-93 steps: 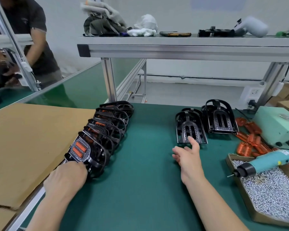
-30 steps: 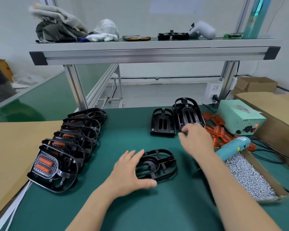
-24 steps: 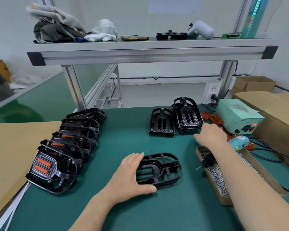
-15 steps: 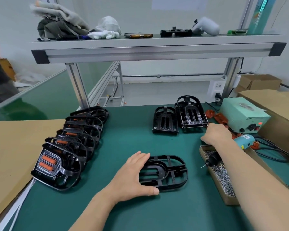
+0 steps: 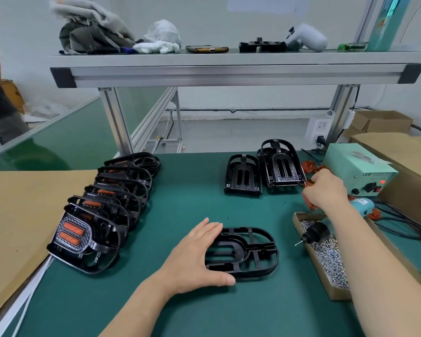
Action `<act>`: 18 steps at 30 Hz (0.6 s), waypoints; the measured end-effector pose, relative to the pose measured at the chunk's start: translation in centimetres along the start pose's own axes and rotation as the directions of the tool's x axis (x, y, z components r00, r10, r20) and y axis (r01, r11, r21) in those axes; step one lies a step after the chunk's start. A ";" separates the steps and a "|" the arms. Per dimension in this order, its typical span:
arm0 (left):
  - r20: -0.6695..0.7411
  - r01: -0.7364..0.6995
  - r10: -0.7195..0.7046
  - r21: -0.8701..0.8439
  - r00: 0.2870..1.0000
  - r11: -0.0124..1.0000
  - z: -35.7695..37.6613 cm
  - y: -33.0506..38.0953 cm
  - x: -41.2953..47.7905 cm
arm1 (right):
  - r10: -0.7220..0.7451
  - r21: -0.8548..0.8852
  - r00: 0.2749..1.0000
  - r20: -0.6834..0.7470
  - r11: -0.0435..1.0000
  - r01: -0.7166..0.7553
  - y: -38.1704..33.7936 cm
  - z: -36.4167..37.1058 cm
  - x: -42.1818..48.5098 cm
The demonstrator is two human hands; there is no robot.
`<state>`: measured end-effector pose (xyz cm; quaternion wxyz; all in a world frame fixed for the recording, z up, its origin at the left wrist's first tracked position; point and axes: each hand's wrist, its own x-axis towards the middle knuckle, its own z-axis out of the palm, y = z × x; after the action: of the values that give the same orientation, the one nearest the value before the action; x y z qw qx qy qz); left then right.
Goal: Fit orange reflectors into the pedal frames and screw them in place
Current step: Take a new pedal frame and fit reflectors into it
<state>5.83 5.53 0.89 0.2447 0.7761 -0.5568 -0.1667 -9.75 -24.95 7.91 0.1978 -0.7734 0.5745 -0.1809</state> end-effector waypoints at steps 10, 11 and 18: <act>-0.181 -0.015 -0.008 -0.127 0.984 0.992 -0.1 0.2 -0.2 | -0.354 0.760 0.904 0.239 0.648 0.053 -4.6 -0.9 -9.1; -0.244 -0.008 -0.025 -0.132 0.969 0.991 -0.1 0.4 -0.1 | -0.372 0.765 0.894 0.251 0.641 0.051 -4.8 -0.6 -9.5; -0.408 0.030 -0.279 -0.519 0.869 0.854 -1.8 3.1 1.2 | -0.456 0.749 0.849 0.266 0.652 0.116 -5.7 1.0 -11.4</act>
<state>4.70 3.97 4.16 0.5481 0.7470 -0.3527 -0.1309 -7.70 -12.41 9.42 0.5695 -0.7389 0.2676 -0.2409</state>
